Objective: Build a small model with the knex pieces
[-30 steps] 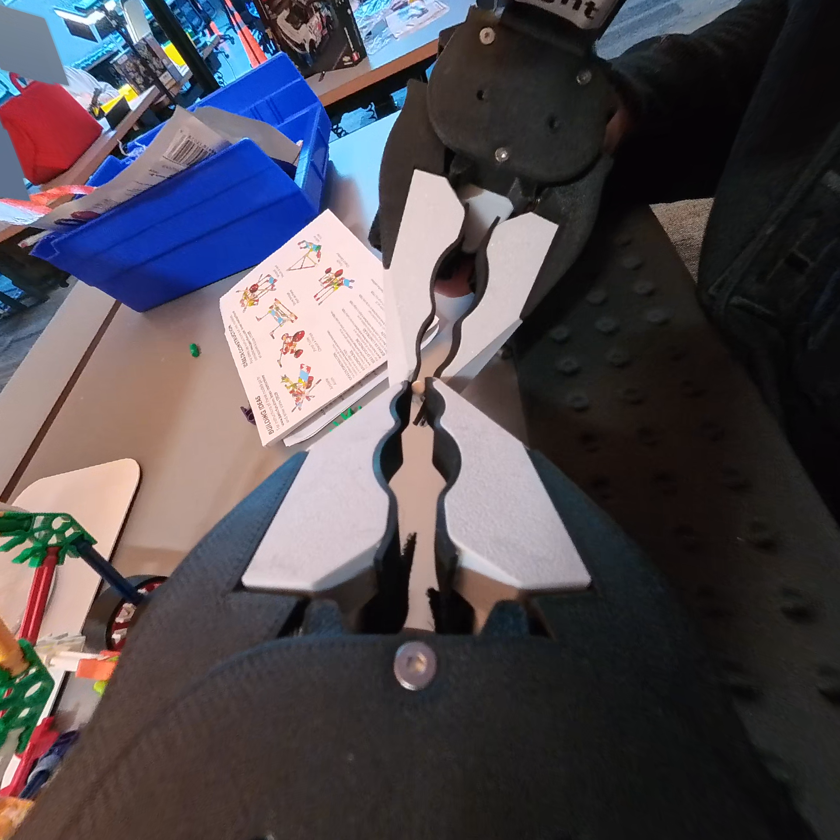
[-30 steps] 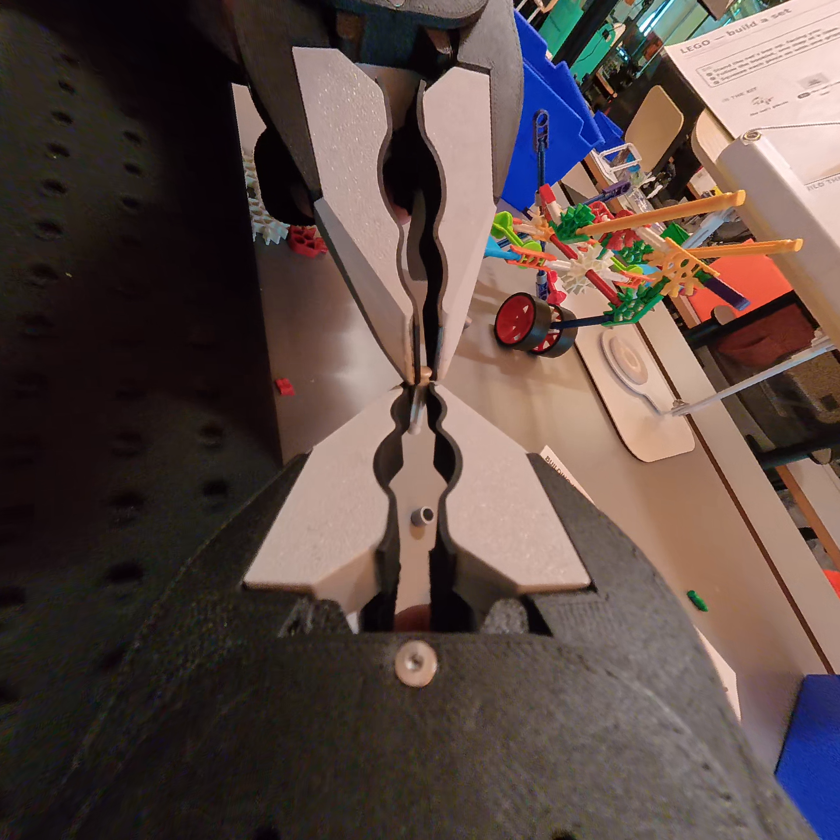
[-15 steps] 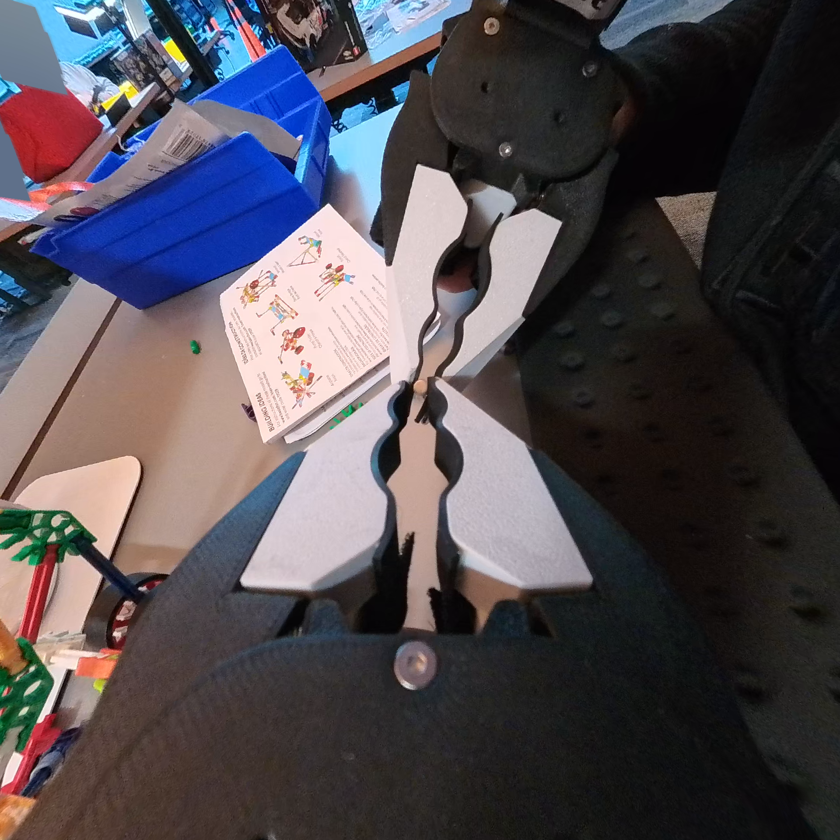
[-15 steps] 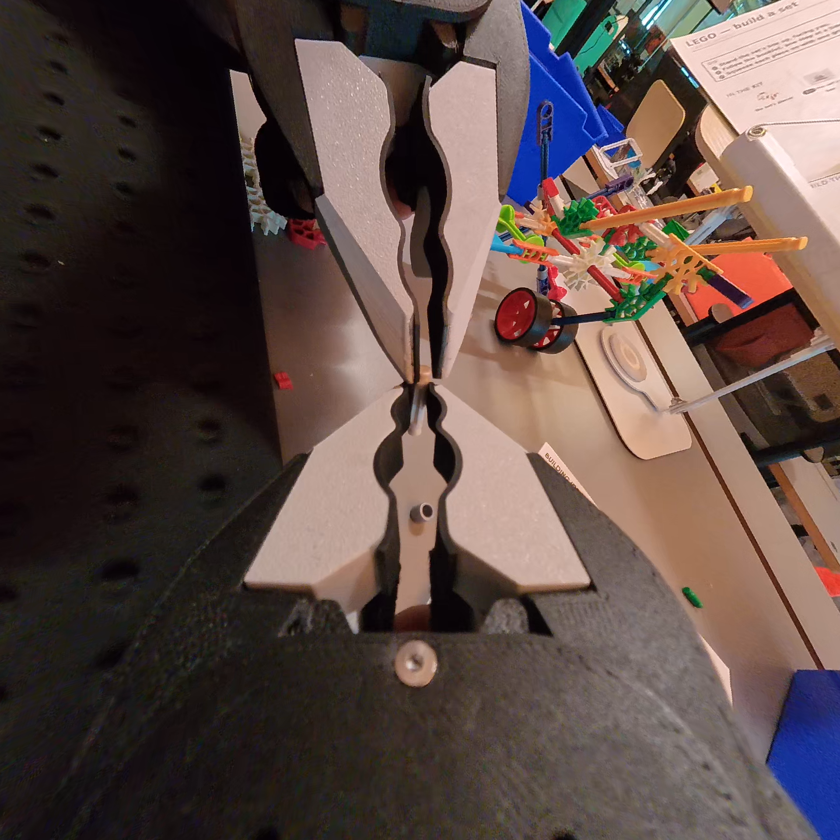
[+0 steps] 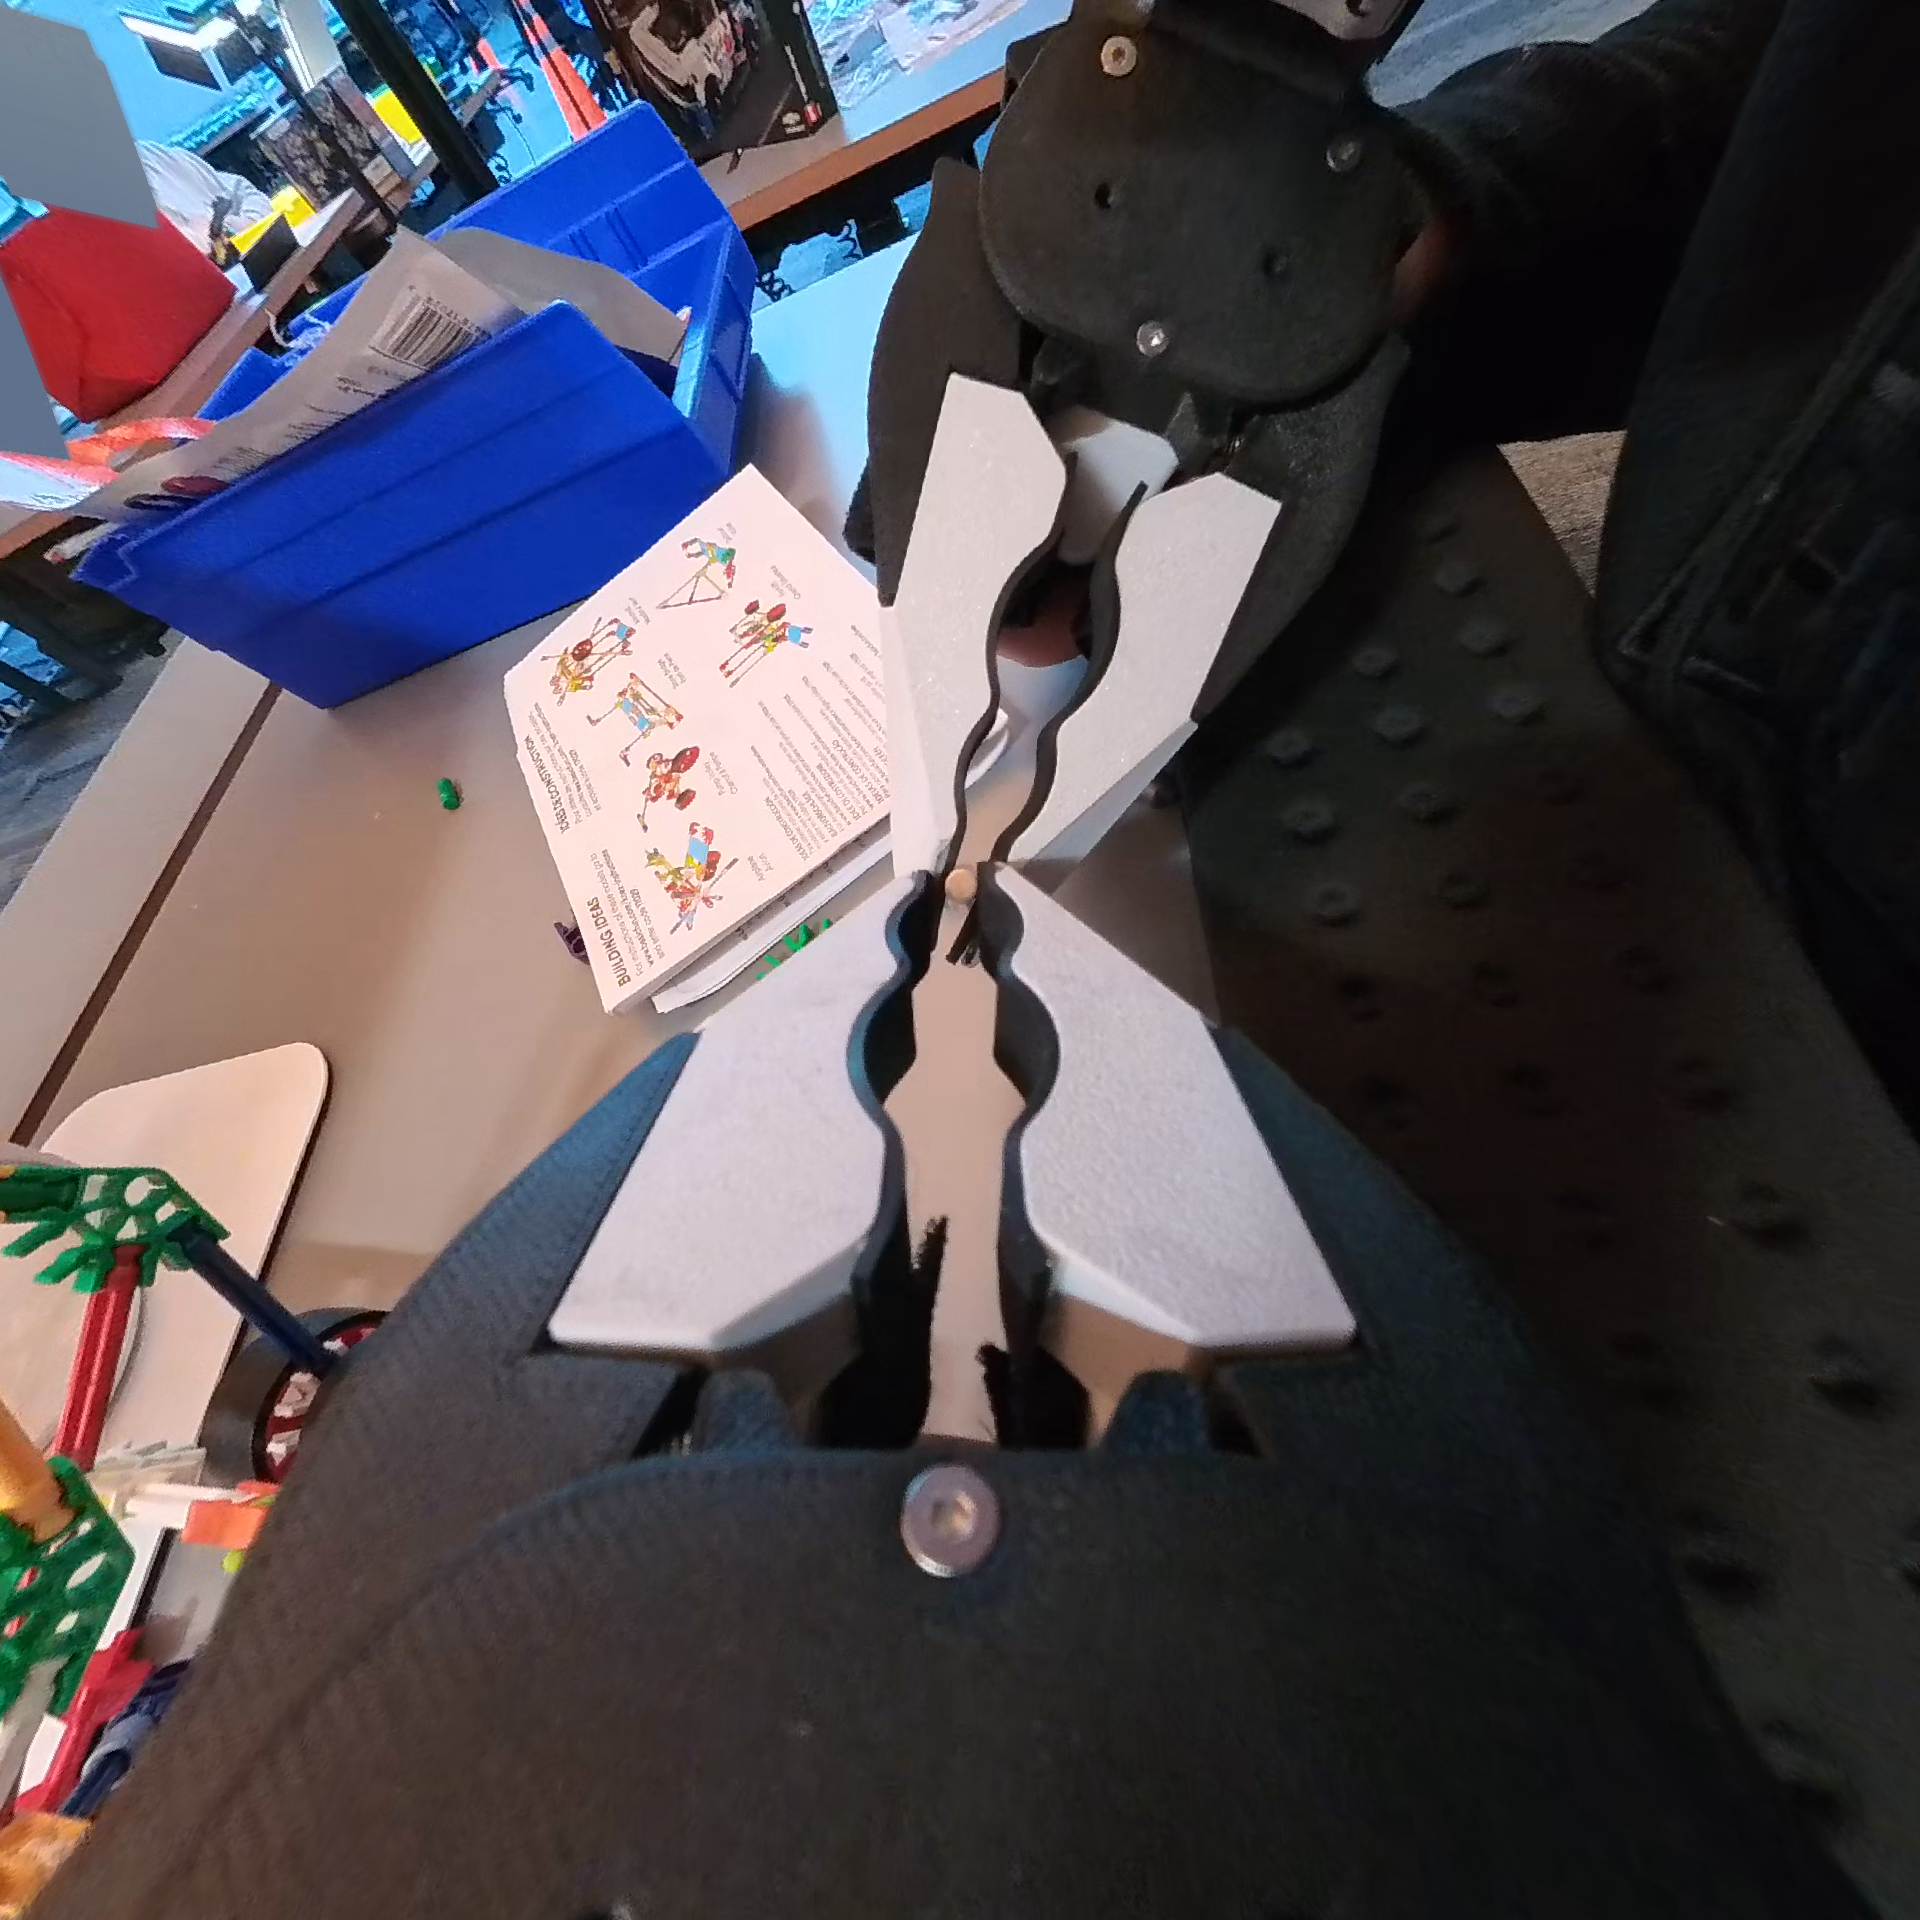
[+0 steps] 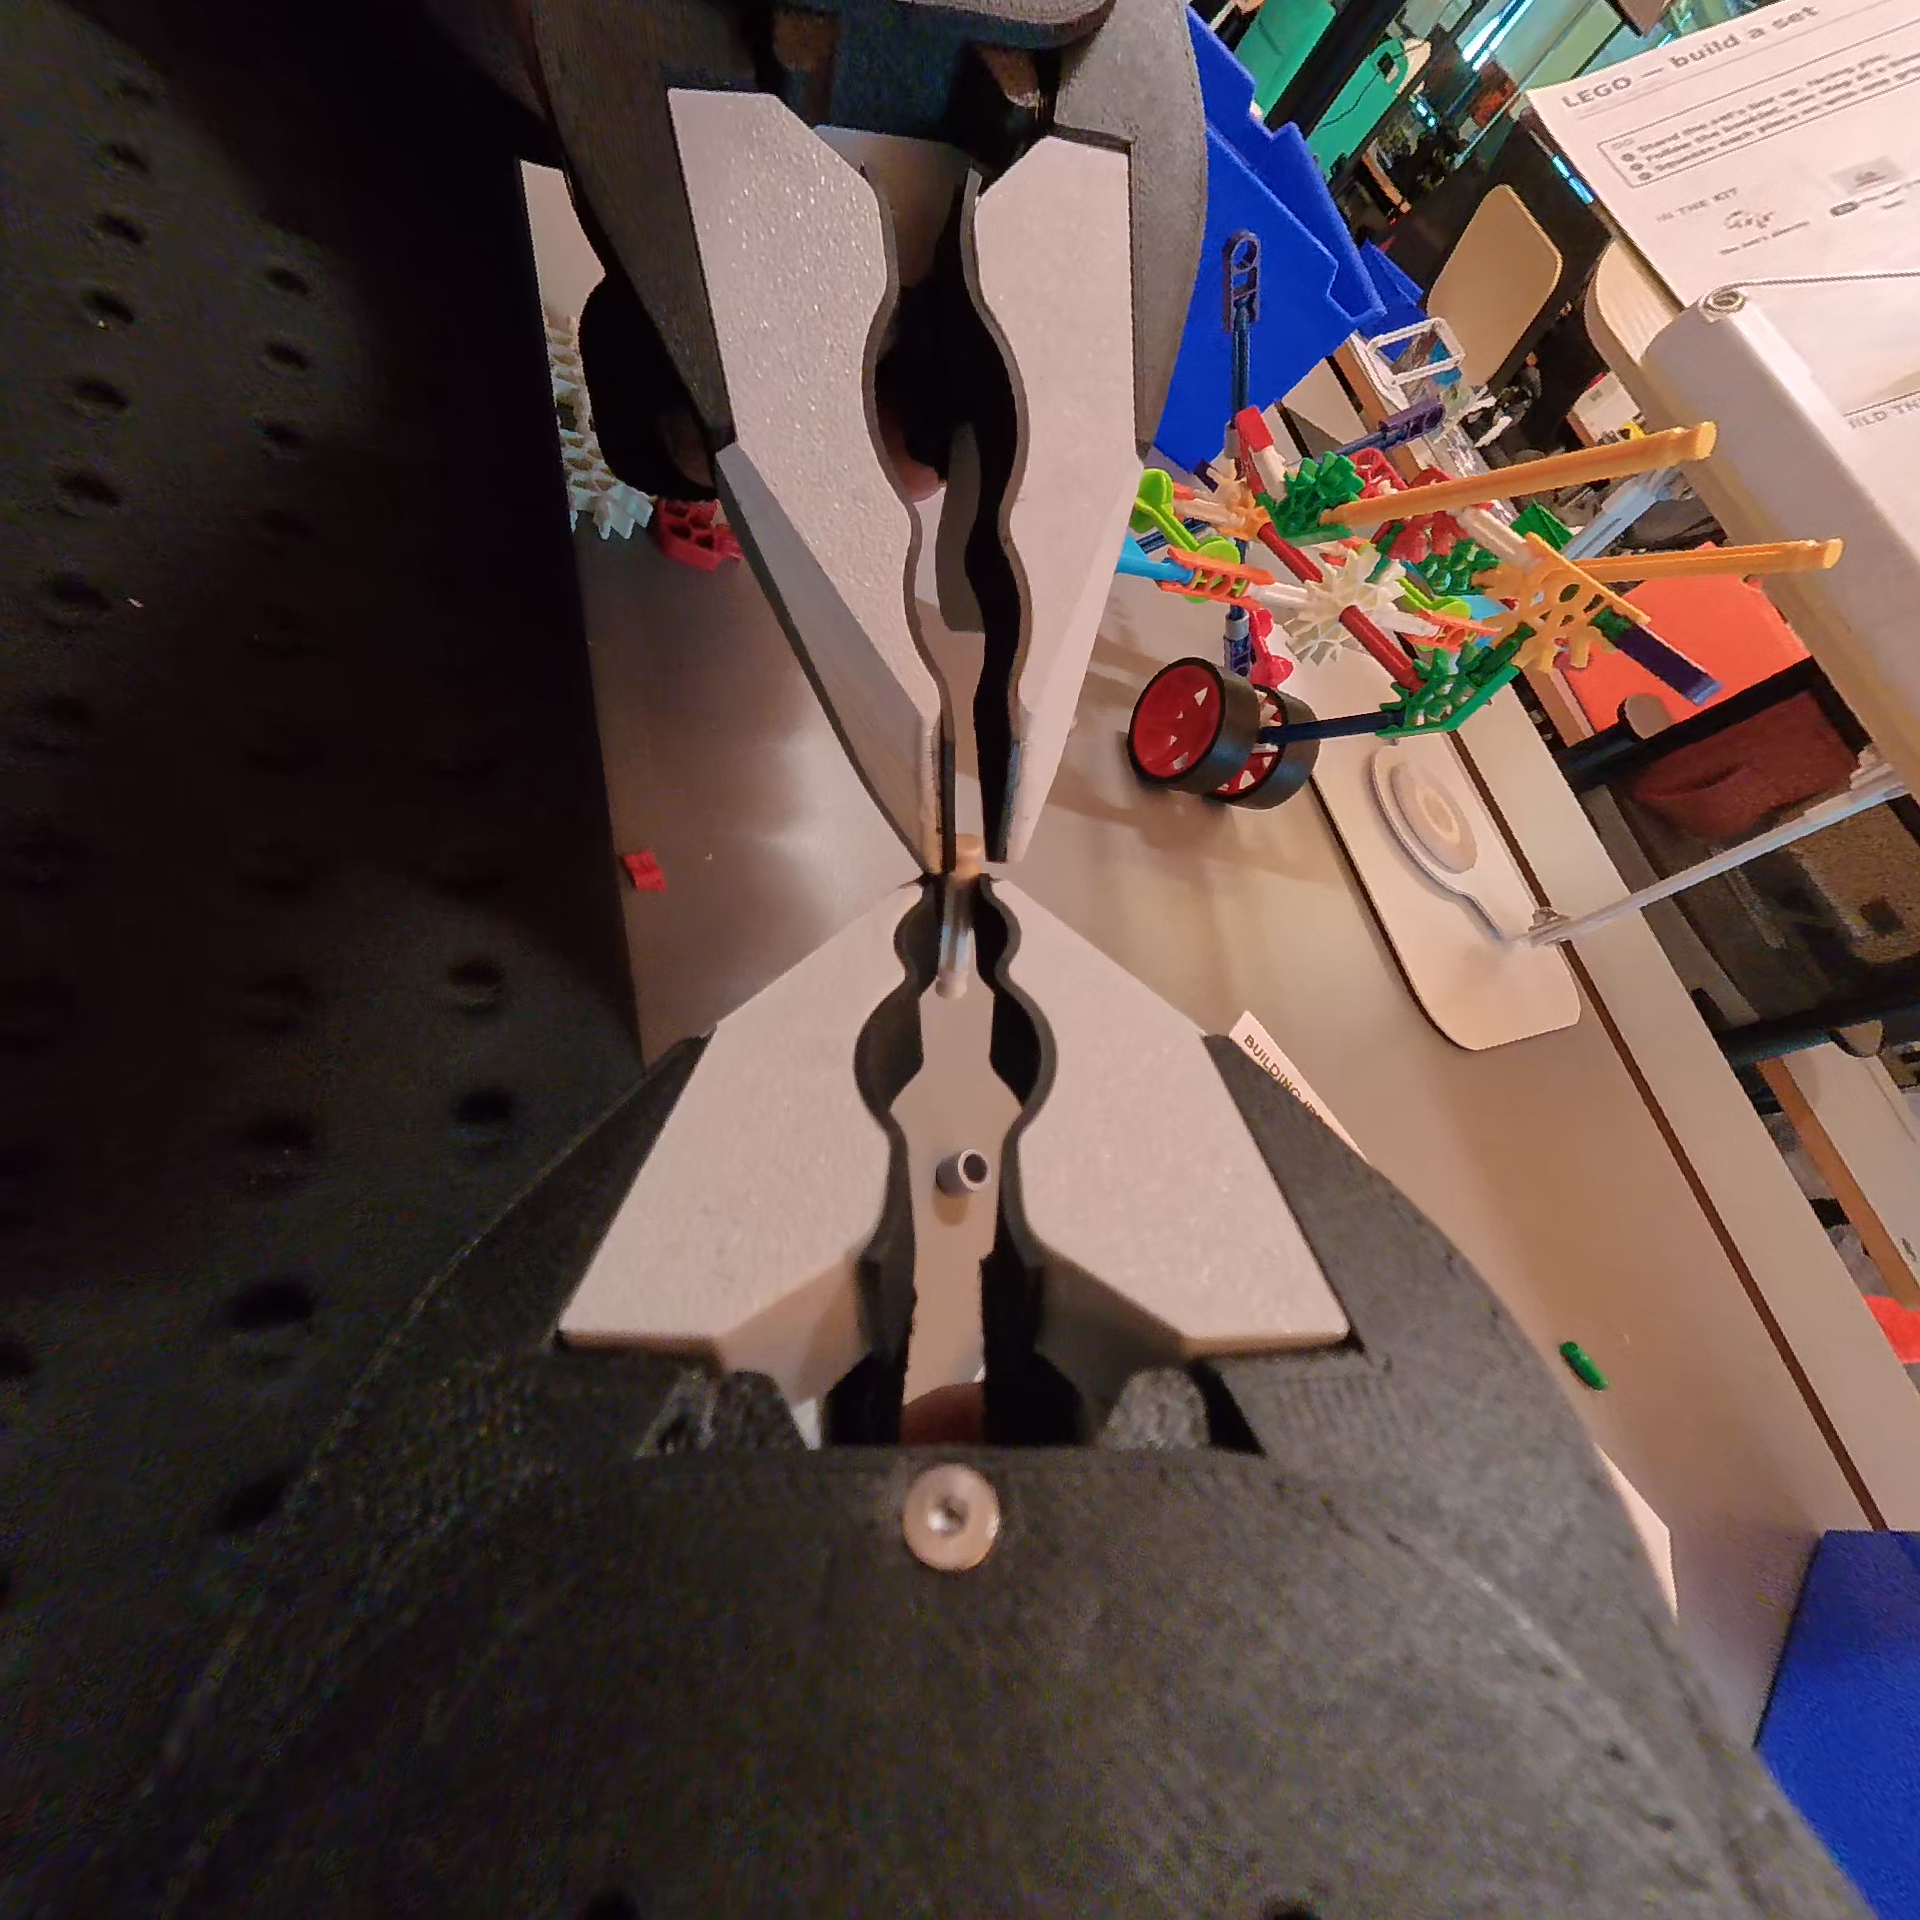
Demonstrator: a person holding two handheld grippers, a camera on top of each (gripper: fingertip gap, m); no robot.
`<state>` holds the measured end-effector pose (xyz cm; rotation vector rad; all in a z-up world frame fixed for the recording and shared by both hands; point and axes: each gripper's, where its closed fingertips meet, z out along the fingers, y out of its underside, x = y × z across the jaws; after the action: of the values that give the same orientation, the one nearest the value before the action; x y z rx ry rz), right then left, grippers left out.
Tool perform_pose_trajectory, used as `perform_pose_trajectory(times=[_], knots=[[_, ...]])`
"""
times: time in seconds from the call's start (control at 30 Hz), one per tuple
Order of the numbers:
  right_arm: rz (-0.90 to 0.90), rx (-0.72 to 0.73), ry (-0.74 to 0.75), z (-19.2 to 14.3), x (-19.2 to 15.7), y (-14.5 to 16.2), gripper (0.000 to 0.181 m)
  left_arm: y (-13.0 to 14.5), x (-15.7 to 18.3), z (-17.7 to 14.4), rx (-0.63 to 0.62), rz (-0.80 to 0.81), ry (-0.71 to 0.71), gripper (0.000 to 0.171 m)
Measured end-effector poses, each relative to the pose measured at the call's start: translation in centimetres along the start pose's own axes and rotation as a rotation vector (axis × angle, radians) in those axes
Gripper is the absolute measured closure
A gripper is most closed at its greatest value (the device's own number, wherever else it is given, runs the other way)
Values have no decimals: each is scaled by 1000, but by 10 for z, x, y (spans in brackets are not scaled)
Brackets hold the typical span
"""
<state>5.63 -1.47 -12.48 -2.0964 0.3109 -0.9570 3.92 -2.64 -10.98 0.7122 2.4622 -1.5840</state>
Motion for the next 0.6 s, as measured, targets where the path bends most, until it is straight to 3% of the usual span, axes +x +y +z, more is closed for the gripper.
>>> perform_pose_trajectory(times=[0.37, 0.6], knots=[[-6, 8, 14, 1, 3, -2, 178, 2, -2, -3, -61, 69, -19, 168], [37, -23, 49, 5, 14, 5, 179, -3, -32, -40, -122, 129, -125, 163]])
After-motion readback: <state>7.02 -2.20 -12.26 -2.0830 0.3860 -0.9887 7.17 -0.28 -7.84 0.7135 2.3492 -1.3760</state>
